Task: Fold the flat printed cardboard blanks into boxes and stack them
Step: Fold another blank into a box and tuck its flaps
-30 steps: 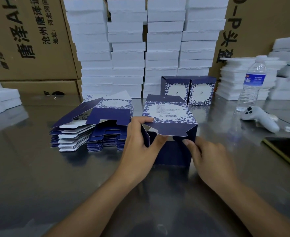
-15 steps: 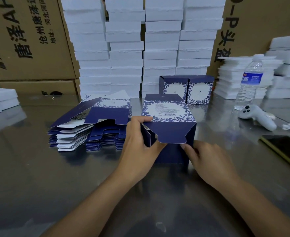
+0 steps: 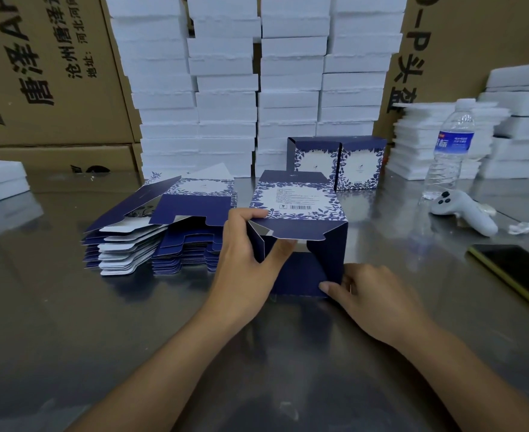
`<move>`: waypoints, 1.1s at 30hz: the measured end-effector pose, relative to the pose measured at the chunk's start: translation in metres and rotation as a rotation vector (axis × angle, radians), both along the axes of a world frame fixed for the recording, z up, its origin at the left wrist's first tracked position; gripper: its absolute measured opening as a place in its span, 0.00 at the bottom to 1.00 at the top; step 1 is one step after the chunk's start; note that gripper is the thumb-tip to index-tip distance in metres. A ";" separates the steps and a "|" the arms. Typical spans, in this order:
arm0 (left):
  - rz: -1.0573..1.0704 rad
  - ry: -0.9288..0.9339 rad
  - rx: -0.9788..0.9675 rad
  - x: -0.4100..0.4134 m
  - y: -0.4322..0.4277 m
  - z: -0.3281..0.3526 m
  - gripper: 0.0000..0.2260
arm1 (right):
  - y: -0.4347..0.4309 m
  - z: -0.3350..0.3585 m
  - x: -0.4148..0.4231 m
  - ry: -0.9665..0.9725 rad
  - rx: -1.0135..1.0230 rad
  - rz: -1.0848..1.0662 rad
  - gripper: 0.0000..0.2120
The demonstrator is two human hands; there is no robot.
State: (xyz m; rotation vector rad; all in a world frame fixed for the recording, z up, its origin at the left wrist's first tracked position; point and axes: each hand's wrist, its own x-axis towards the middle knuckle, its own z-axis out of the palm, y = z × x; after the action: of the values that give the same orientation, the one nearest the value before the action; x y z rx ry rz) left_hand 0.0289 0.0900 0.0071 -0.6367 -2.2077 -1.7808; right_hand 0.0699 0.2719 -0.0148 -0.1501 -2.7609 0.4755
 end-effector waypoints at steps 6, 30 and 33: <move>0.013 0.010 0.002 0.000 0.000 -0.001 0.21 | 0.002 -0.003 -0.003 0.055 -0.136 0.053 0.17; 0.065 -0.052 0.193 -0.008 -0.008 0.008 0.25 | -0.001 -0.002 0.001 0.140 -0.024 0.132 0.20; 0.076 -0.044 0.194 -0.009 -0.009 0.009 0.25 | -0.002 0.000 0.002 0.191 0.016 0.056 0.19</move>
State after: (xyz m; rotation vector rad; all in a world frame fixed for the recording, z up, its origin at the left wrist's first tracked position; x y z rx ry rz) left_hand 0.0194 0.0806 0.0157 -0.4701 -2.0238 -1.9553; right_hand 0.0715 0.2698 -0.0144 -0.0220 -2.5866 0.4567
